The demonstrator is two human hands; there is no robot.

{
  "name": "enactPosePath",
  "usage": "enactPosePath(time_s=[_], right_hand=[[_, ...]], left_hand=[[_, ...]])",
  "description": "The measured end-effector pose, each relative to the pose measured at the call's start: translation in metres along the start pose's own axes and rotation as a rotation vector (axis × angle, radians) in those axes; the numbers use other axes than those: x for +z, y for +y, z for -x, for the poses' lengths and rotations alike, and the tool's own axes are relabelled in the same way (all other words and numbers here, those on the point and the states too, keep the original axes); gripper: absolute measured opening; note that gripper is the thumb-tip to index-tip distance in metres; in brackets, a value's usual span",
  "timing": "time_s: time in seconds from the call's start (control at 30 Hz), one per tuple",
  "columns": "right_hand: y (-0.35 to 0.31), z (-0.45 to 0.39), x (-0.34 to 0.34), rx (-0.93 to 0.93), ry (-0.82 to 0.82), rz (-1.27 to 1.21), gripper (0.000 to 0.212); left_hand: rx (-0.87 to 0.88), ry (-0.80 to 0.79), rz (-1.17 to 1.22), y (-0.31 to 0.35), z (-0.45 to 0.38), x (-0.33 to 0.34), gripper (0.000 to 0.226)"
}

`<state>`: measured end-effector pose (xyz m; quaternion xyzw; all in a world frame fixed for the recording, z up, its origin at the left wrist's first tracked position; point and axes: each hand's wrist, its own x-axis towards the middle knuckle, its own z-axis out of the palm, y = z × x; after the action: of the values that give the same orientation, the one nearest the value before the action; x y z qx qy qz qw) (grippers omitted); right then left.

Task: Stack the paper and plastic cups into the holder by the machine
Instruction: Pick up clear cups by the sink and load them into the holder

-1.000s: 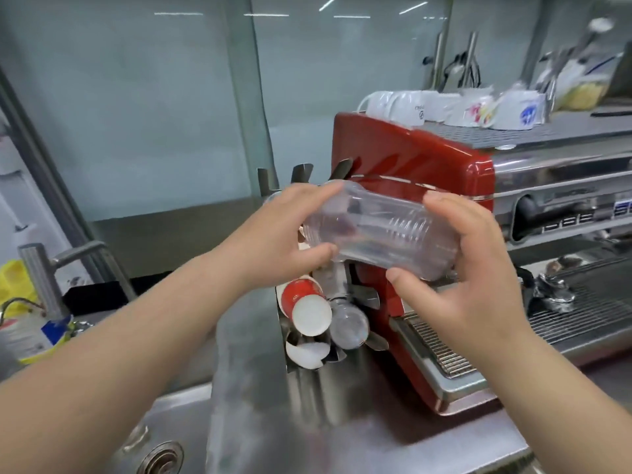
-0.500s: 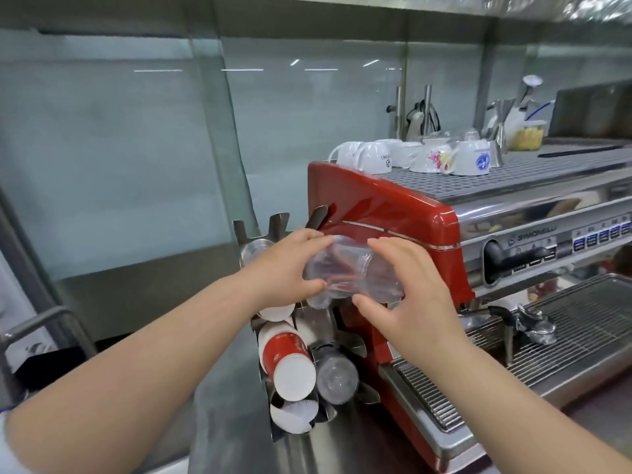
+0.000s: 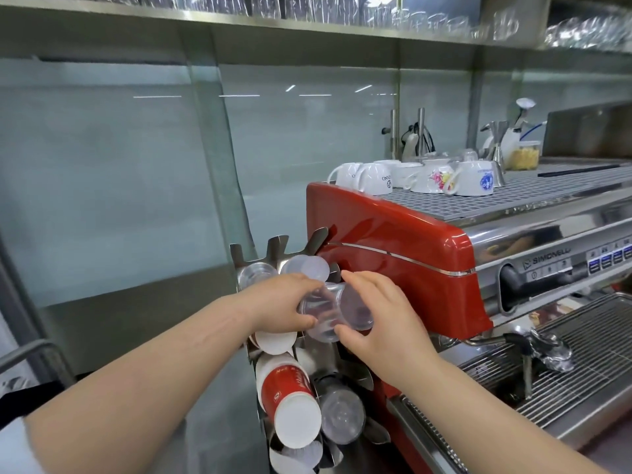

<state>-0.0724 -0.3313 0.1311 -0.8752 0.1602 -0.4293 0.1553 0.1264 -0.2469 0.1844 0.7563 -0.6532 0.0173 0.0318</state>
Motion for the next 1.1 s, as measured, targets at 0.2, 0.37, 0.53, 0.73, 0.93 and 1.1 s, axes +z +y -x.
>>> enactPosePath(time_s=[0.2,0.37,0.53,0.73,0.93,1.1], right_hand=[[0.008,-0.010,0.014,0.039,-0.028,0.018,0.076],[0.012,-0.018,0.022,0.057,-0.043,0.024,0.076],[0.014,-0.027,0.026,0.065,-0.056,0.029,0.076],[0.017,-0.030,0.032,0.075,-0.059,0.012,0.076],[0.021,-0.035,0.049,0.113,-0.081,-0.033,0.083],[0.027,-0.035,0.064,0.158,-0.074,-0.077,0.084]], left_hand=[[0.028,-0.086,-0.068,0.000,-0.014,-0.006,0.039],[0.004,-0.129,-0.051,-0.002,-0.022,-0.005,0.027],[-0.017,-0.152,-0.013,-0.004,-0.029,-0.009,0.027],[0.011,-0.113,0.027,-0.010,-0.032,-0.014,0.039],[0.088,-0.077,0.143,-0.011,-0.036,-0.022,0.046],[0.083,-0.079,0.082,-0.024,-0.044,-0.011,0.047]])
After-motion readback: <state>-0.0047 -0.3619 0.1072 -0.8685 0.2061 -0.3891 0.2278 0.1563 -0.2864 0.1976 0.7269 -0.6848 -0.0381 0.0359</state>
